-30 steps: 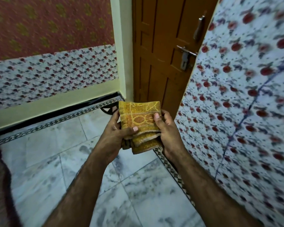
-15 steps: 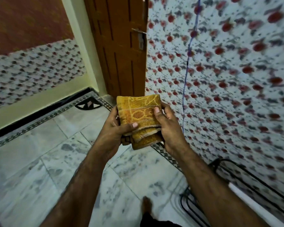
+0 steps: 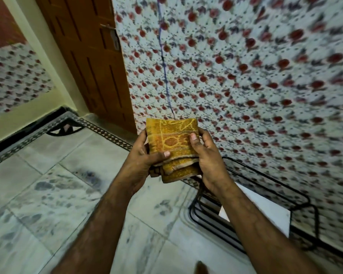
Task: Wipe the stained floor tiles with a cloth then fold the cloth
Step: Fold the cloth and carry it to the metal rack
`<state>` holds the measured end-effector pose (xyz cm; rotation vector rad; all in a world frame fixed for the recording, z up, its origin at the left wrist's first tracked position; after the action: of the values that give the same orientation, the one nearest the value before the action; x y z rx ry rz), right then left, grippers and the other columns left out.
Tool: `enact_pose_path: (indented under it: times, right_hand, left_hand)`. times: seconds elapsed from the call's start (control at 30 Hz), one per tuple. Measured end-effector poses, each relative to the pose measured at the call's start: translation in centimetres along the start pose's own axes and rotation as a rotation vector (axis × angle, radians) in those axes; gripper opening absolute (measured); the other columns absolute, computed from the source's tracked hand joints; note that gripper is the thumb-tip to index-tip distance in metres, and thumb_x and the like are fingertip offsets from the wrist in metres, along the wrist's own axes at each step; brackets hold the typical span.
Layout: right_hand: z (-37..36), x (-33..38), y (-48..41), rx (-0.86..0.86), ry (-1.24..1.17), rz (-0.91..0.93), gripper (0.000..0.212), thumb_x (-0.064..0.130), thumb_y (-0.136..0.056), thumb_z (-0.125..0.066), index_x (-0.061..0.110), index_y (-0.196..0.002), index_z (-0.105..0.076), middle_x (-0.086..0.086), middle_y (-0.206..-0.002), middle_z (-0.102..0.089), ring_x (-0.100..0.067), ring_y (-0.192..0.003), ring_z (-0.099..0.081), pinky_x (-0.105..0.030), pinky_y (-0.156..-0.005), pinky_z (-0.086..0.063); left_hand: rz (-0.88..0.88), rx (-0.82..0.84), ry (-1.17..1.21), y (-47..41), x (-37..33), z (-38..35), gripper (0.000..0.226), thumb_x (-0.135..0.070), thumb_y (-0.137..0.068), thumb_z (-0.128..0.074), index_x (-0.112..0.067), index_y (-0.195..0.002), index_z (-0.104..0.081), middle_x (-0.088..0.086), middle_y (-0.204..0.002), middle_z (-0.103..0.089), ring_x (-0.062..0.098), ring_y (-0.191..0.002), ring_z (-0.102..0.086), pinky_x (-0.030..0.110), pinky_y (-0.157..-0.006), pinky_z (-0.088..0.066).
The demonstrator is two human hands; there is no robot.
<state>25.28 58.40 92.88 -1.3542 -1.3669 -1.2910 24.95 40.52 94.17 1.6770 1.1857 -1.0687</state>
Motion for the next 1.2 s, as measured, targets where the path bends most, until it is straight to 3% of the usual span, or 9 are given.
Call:
enact_pose_path:
  times: [0.37, 0.47, 0.7, 0.9, 1.1, 1.2]
  right_hand:
    - [14.9, 0.2, 4.0, -0.147, -0.03, -0.012, 0.036, 0.04, -0.103, -0.056, 0.037, -0.139, -0.052, -0.003, -0.129, -0.069, -0.026, -0.112, -0.071, -0.057, -0.093, -0.058]
    - [20.2, 0.0, 4.9, -0.174, -0.009, -0.024, 0.036, 0.041, -0.103, -0.056, 0.038, -0.138, -0.052, -0.004, -0.129, -0.069, -0.026, -0.112, -0.071, -0.057, -0.093, -0.059]
    - [31.5, -1.2, 6.2, -0.249, -0.012, -0.046, 0.023, 0.041, -0.104, -0.056, 0.044, -0.127, -0.057, 0.007, -0.119, -0.073, -0.022, -0.109, -0.072, -0.057, -0.094, -0.058]
    - [39.2, -3.1, 7.4, -0.332, -0.012, -0.062, 0.032, 0.041, -0.103, -0.056, 0.038, -0.135, -0.053, 0.0, -0.127, -0.07, -0.023, -0.113, -0.07, -0.057, -0.098, -0.056]
    - [46.0, -7.3, 7.8, -0.462, -0.02, -0.089, 0.031, 0.036, -0.103, -0.058, 0.037, -0.134, -0.053, 0.004, -0.122, -0.071, -0.019, -0.109, -0.072, -0.056, -0.096, -0.057]
    - [49.0, -10.5, 7.6, -0.542, -0.034, -0.117, 0.028, 0.035, -0.104, -0.058, 0.039, -0.131, -0.055, 0.003, -0.124, -0.069, -0.022, -0.111, -0.07, -0.057, -0.096, -0.057]
  left_hand:
    - [0.05, 0.133, -0.073, -1.5, 6.5, -13.0, 0.084, 0.001, -0.074, -0.082, -0.031, -0.143, -0.046, 0.003, -0.128, -0.07, 0.027, -0.116, -0.068, 0.054, -0.091, -0.058]
    - [0.07, 0.15, -0.089, -1.8, 9.3, -17.5, 0.082, -0.005, -0.071, -0.081, -0.034, -0.14, -0.048, 0.001, -0.126, -0.071, 0.026, -0.115, -0.068, 0.051, -0.087, -0.06]
    - [0.111, 0.212, -0.11, -3.3, 15.2, -27.5, 0.082, 0.008, -0.08, -0.074, -0.03, -0.146, -0.044, 0.004, -0.129, -0.069, 0.025, -0.116, -0.068, 0.046, -0.087, -0.06]
    - [0.183, 0.284, -0.174, -4.9, 20.1, -33.7, 0.078, 0.012, -0.083, -0.069, -0.029, -0.144, -0.045, 0.002, -0.127, -0.07, 0.024, -0.114, -0.069, 0.041, -0.087, -0.06]
    - [0.286, 0.371, -0.292, -7.7, 26.5, -37.6, 0.093, -0.004, -0.074, -0.079, -0.037, -0.15, -0.038, -0.002, -0.13, -0.068, 0.025, -0.116, -0.068, 0.063, -0.094, -0.053]
    - [0.34, 0.417, -0.308, -9.2, 30.4, -39.1, 0.096, -0.009, -0.072, -0.08, -0.041, -0.151, -0.036, -0.002, -0.133, -0.066, 0.025, -0.118, -0.066, 0.064, -0.093, -0.054]
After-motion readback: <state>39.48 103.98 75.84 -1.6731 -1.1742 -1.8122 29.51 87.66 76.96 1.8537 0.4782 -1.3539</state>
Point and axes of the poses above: each hand's wrist, its own y-axis away from the middle knuckle, its own z-axis out of the back of the hand, x = y × z, the point moved 4 cm from there along -y, towards the middle knuckle
